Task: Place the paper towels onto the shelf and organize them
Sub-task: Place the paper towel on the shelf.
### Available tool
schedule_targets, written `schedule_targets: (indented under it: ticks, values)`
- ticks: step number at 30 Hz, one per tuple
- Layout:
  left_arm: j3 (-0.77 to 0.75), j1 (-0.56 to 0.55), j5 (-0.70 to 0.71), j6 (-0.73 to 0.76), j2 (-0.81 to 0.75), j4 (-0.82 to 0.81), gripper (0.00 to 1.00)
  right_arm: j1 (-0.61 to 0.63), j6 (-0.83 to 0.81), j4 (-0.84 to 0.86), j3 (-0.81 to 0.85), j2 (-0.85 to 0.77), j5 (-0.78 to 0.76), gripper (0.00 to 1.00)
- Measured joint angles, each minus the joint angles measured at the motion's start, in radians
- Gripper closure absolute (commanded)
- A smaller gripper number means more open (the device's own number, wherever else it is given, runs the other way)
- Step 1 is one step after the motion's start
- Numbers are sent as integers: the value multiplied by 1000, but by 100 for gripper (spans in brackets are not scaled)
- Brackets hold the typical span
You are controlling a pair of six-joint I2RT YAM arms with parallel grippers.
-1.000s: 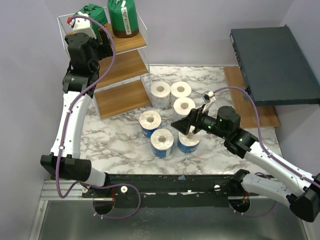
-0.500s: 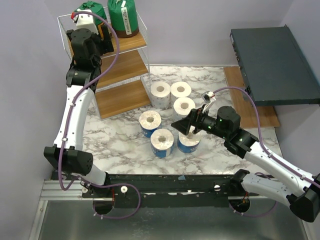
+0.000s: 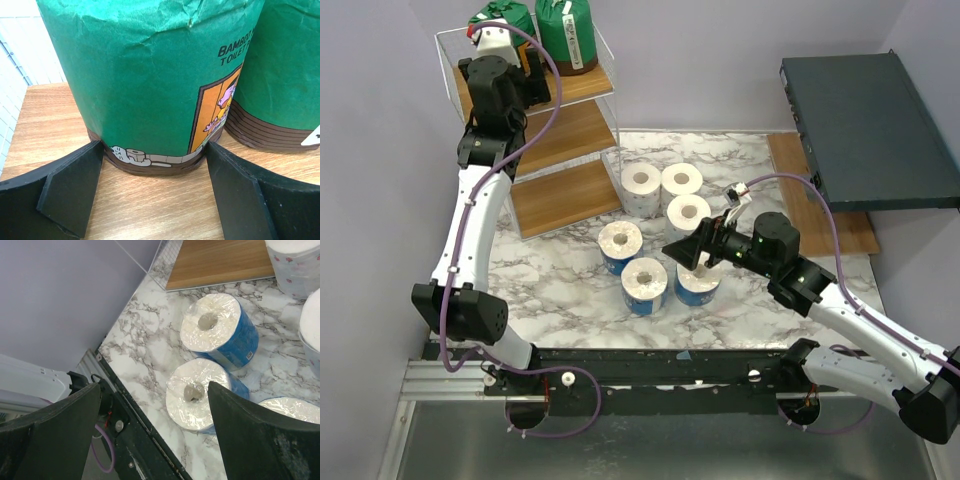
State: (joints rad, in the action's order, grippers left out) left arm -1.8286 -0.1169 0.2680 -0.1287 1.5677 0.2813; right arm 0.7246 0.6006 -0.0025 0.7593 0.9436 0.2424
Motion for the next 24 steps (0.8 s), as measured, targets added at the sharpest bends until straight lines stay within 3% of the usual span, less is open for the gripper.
schedule_targets:
  ticks: [12,20,24]
  values:
    - [-14,1,-37,-21,20,-3,12,0,0,0,-2,12,-6,9]
    - [-18,4,-32,-30,20,5,2,0,0,0,-3,12,-10,8]
    - [-33,4,-5,-37,11,41,1,0,0,0,-3,12,-10,8]
